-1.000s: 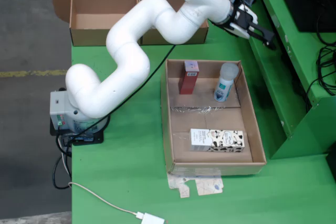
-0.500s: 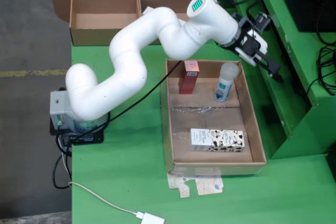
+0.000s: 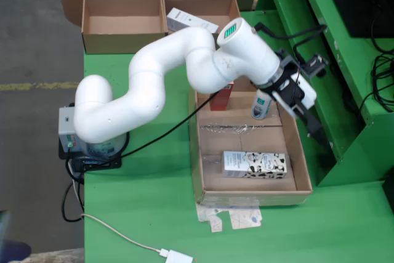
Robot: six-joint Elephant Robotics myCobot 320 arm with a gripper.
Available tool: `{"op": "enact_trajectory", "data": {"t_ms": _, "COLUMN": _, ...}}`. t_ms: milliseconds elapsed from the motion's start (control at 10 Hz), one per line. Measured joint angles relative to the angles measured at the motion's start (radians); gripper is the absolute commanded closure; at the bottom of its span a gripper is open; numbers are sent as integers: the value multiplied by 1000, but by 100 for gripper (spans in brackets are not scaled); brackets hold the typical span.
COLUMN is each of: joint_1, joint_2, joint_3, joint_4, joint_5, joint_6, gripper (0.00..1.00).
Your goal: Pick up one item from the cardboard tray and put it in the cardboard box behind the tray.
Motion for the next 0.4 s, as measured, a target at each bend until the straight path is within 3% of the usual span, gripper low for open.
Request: {"op": "enact_trajectory", "data": {"t_ms": 400, "joint_1": -181, "joint_2": 0, "joint_3": 0, "joint_4": 0, "joint_5": 0, "joint_6": 0, "gripper": 0}}
